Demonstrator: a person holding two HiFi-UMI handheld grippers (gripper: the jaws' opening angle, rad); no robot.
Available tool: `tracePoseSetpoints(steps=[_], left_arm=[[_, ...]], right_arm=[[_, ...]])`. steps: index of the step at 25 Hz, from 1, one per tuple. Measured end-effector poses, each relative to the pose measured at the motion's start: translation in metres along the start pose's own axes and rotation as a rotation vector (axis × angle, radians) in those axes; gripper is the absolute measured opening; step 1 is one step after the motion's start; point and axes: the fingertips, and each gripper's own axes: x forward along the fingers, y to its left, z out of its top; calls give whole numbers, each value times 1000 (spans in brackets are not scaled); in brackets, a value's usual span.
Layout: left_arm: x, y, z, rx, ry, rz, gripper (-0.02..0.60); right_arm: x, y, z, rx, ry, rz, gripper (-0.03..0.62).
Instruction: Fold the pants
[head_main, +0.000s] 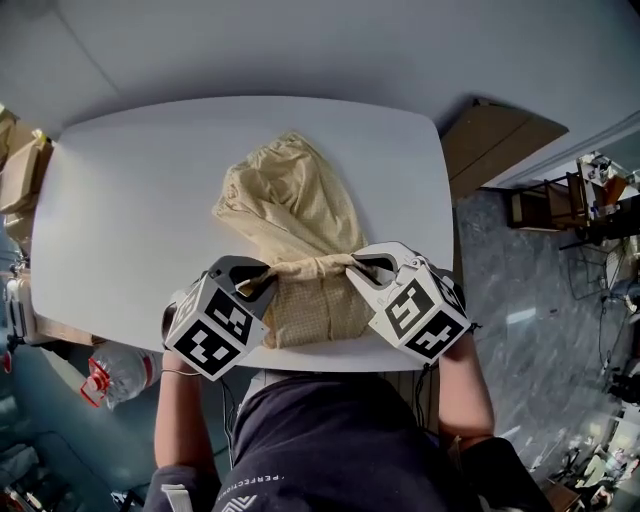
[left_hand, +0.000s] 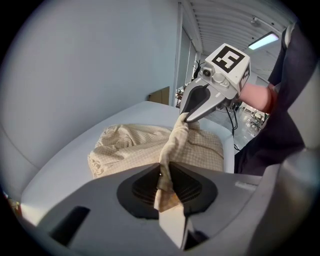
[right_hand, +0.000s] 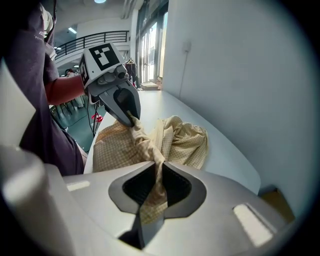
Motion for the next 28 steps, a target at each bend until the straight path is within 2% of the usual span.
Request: tracePoseSetpoints(steps=[5, 8, 12, 16, 21, 25, 28], left_arm=[[19, 18, -3, 7, 29, -26, 66], [29, 31, -4, 3, 34, -12, 79], [31, 49, -2, -8, 3, 62, 100], [22, 67, 5, -27, -43, 157, 101], [11, 66, 5, -40, -50, 190, 72], [9, 45, -2, -28, -23, 166, 6], [10, 21, -6, -10, -4, 126, -2]], right_arm=[[16, -17, -3, 57, -20, -8, 49], [26, -30, -5, 99, -32, -44, 58], [29, -41, -1, 179, -88, -80, 84], [23, -50, 1, 187, -124, -119, 86], [2, -66, 11, 212, -242, -224, 86], [-8, -51, 7, 190, -253, -155, 80], [-11, -32, -5, 160, -224, -92, 72]])
